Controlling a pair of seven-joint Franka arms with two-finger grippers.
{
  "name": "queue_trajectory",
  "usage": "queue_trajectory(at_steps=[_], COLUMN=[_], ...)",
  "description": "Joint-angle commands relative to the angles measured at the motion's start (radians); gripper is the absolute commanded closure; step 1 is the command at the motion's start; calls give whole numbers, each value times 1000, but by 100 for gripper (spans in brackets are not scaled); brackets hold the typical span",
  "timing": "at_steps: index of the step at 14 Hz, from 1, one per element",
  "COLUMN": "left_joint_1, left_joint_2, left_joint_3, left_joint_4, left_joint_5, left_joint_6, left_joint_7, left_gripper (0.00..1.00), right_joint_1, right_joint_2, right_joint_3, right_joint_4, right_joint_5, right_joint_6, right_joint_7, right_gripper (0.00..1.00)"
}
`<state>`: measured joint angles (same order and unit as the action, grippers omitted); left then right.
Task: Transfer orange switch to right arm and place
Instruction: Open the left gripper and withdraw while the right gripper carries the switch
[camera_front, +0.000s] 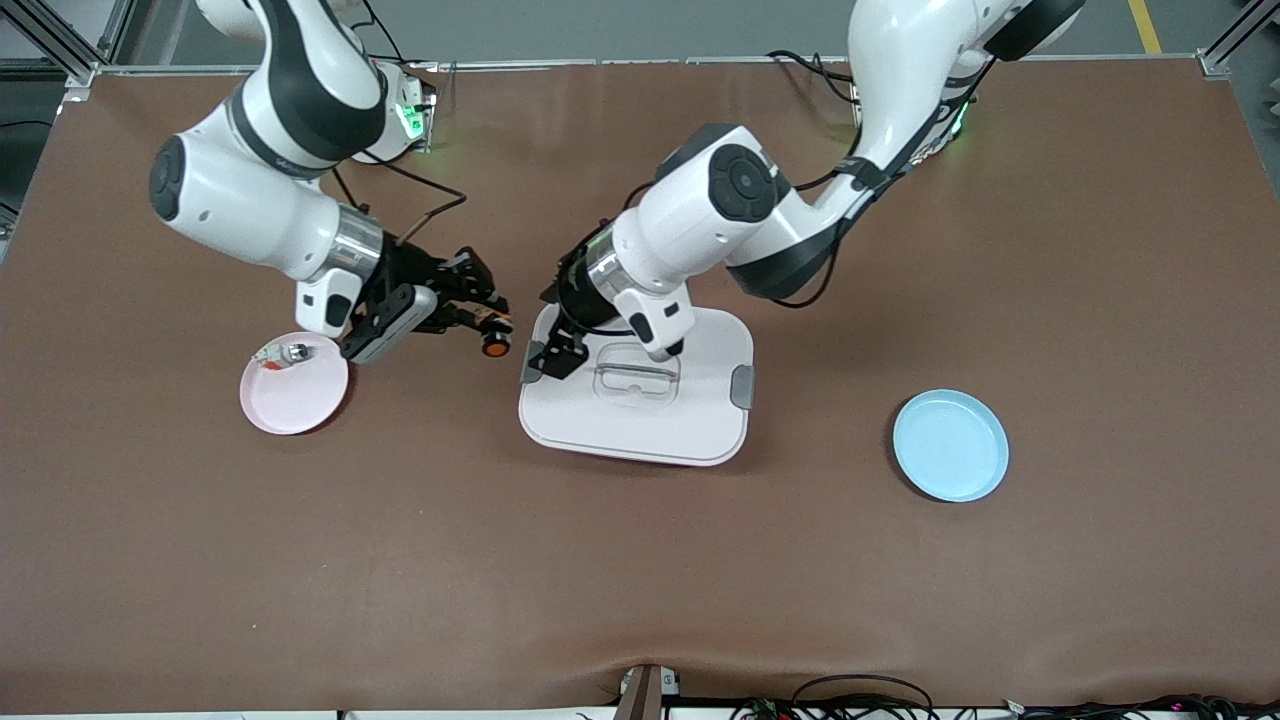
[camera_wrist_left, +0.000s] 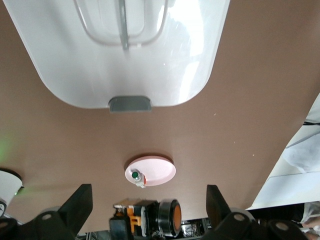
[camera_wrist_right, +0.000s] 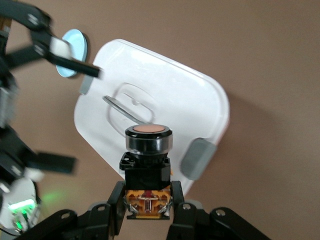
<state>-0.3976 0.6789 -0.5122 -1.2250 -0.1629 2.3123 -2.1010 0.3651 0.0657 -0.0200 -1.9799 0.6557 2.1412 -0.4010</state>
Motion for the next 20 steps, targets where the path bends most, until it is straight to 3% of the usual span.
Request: queue_trajectory(at_steps=[1, 6, 10, 12, 16, 20], left_joint_1=[58, 147, 275, 350, 454, 523], left_joint_2=[-54, -145, -214, -237, -269, -275], left_joint_3=[4, 1, 4, 4, 4, 3], left_joint_4=[-7, -14, -25, -27, -28, -28], left_joint_5=[40, 184, 221, 299, 372, 405], left_joint_6=[-102, -281, -480, -572, -652, -666], left_joint_7=[45, 266, 646, 796, 858, 1036], left_gripper=[0, 0, 0, 0, 0, 0], right_joint_1=[-87, -225, -276, -294, -353, -362], right_joint_2=[20, 25, 29, 29, 32, 23], right_joint_3=[8, 8, 8, 8, 8, 8], right_joint_4=[26, 24, 16, 16, -7, -55], right_joint_5=[-74, -200, -338, -434, -514, -620], right_joint_6=[-66, -158, -164, -162, -150, -112], right_joint_7=[-140, -356, -491, -560, -766, -817], right_gripper=[100, 100, 100, 100, 100, 100])
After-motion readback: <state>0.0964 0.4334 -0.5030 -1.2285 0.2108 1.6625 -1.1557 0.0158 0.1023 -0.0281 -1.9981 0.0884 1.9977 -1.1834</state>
